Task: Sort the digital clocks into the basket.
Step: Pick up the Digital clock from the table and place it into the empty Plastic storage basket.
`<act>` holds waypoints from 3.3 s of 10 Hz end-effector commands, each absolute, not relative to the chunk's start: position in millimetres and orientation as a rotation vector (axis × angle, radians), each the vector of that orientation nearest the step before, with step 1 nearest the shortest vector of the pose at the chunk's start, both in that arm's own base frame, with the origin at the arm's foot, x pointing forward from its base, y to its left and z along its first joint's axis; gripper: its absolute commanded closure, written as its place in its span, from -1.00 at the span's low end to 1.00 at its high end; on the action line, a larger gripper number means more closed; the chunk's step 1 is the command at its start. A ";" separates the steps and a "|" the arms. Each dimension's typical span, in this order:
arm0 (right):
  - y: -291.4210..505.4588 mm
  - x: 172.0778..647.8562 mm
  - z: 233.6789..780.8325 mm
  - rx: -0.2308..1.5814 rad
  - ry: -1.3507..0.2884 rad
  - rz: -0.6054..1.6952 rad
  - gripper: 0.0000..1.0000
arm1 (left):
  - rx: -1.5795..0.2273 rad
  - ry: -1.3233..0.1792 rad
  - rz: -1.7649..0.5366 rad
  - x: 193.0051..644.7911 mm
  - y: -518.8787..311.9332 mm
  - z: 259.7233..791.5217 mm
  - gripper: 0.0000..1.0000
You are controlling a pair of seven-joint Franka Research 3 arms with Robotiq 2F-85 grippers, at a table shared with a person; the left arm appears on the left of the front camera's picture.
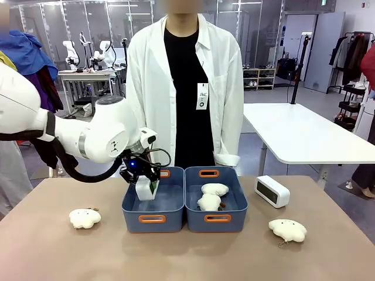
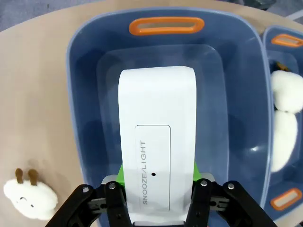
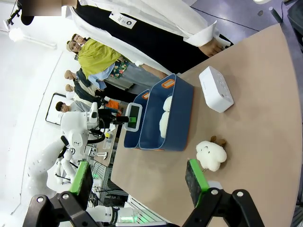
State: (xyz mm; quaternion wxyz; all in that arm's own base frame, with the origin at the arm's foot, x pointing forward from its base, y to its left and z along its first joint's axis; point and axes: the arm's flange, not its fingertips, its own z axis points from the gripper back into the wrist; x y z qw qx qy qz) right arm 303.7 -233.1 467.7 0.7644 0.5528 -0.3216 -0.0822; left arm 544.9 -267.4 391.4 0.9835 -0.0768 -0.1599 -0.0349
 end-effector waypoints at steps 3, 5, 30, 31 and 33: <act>-231.9 301.8 468.8 1.202 -0.710 -0.165 -1.00 | -0.084 -0.286 -0.028 556.2 -282.2 377.7 -0.01; -231.9 301.8 468.8 1.202 -0.710 -0.165 -1.00 | -0.091 -0.268 -0.039 555.2 -283.6 376.7 -0.51; -231.9 301.8 468.8 1.202 -0.710 -0.165 -1.00 | -1.201 -0.533 0.152 317.8 115.6 447.0 -1.00; -231.9 301.8 468.8 1.202 -0.710 -0.165 -1.00 | -1.257 -0.592 0.207 301.9 145.4 438.2 -1.00; -231.9 301.8 468.8 1.202 -0.710 -0.165 -1.00 | -1.310 -0.671 0.304 290.0 180.0 429.4 -1.00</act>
